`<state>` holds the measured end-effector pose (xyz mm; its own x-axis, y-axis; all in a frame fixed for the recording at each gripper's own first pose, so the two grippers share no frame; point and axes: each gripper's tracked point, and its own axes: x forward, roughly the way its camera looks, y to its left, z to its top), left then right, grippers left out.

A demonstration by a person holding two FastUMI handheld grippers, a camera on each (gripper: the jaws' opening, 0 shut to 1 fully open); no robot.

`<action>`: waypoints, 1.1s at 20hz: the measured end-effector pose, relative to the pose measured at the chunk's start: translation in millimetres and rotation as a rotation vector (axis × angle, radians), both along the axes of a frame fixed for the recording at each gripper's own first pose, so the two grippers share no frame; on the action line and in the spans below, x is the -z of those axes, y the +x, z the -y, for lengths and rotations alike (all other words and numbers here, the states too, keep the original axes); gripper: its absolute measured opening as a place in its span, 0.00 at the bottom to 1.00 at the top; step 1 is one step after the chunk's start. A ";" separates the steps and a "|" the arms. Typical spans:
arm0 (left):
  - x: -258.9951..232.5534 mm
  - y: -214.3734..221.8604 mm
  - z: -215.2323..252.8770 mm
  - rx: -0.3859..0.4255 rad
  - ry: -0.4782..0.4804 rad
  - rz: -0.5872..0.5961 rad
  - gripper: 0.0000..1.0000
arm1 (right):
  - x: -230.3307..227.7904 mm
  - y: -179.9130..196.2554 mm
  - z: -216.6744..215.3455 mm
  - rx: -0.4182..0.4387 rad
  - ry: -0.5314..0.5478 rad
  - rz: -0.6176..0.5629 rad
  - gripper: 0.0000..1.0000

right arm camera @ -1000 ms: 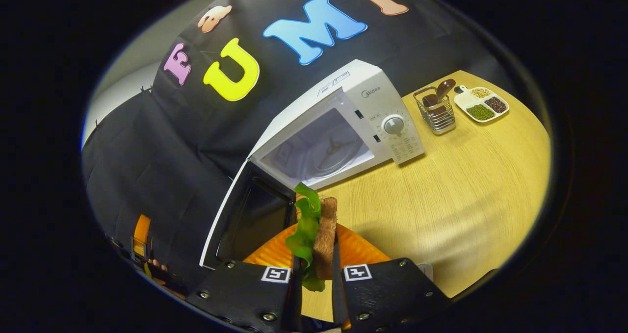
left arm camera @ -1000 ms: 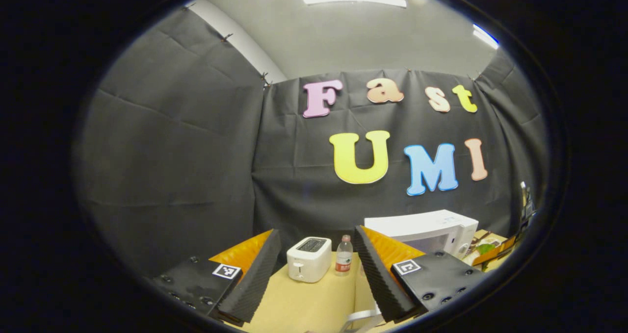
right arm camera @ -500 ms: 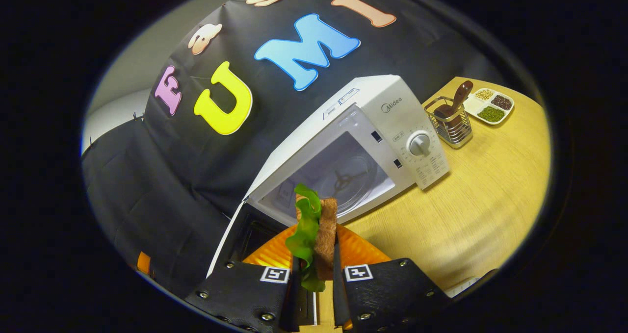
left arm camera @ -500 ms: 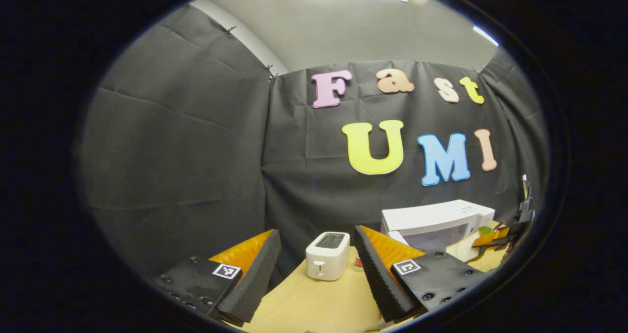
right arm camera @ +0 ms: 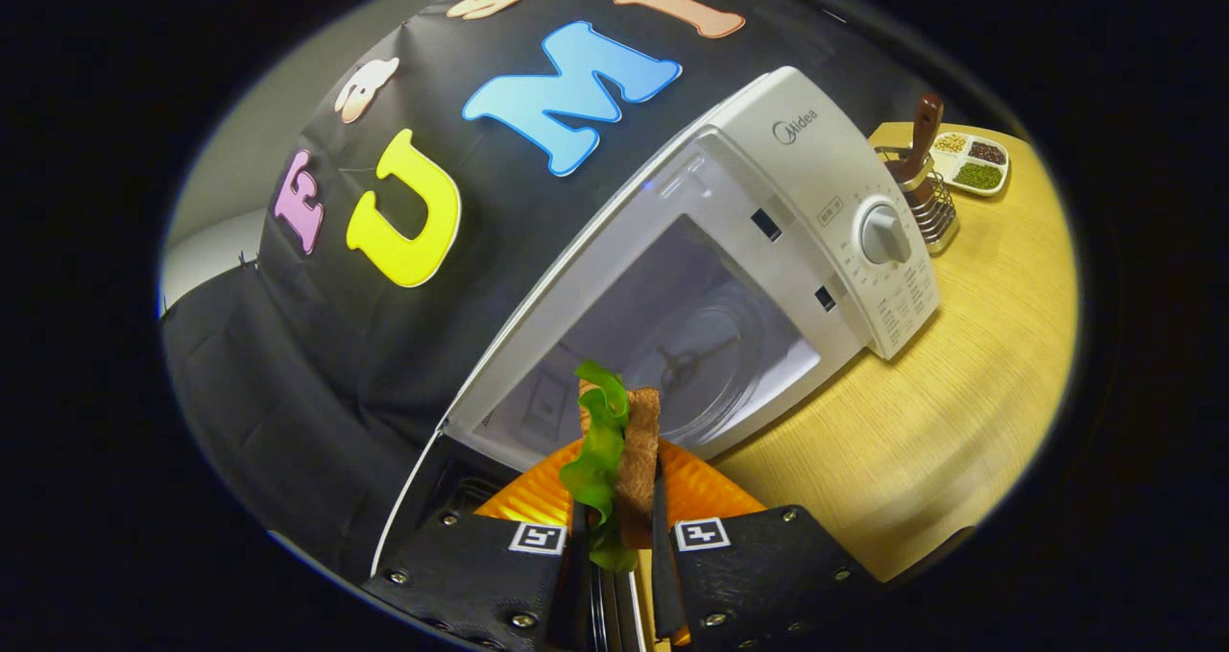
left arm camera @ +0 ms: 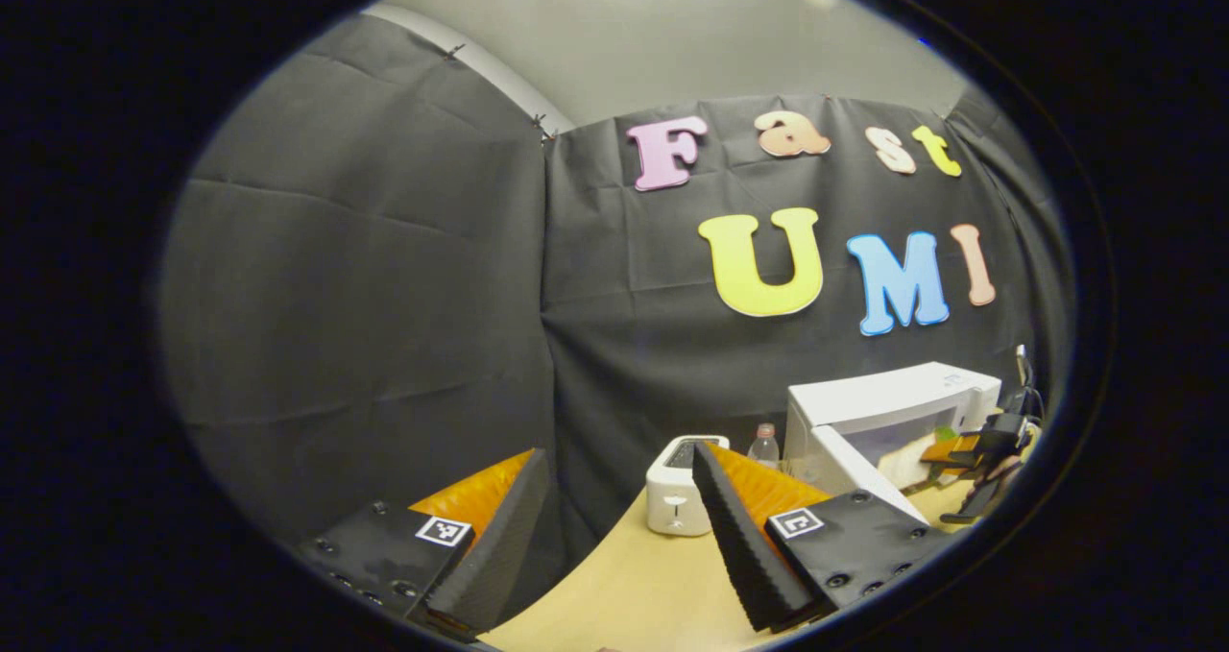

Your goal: Open the microwave oven with the left hand, put the food in, and close the microwave oven.

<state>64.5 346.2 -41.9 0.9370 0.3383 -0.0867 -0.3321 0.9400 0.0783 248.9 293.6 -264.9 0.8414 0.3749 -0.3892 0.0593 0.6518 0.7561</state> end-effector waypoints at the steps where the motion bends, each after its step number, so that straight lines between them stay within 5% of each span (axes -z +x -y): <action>1: 4.5 -3.3 -1.3 -0.004 -0.010 -0.007 0.97 | 2.8 7.8 -3.1 0.010 0.004 0.003 0.27; 14: 20.8 -19.0 -27.6 -0.063 0.025 -0.071 1.00 | 44.8 82.7 -19.9 0.124 0.008 -0.019 0.33; 22: 16.9 -21.9 -31.6 -0.070 0.024 -0.053 0.97 | 60.6 93.3 -5.1 0.090 -0.312 -0.039 0.52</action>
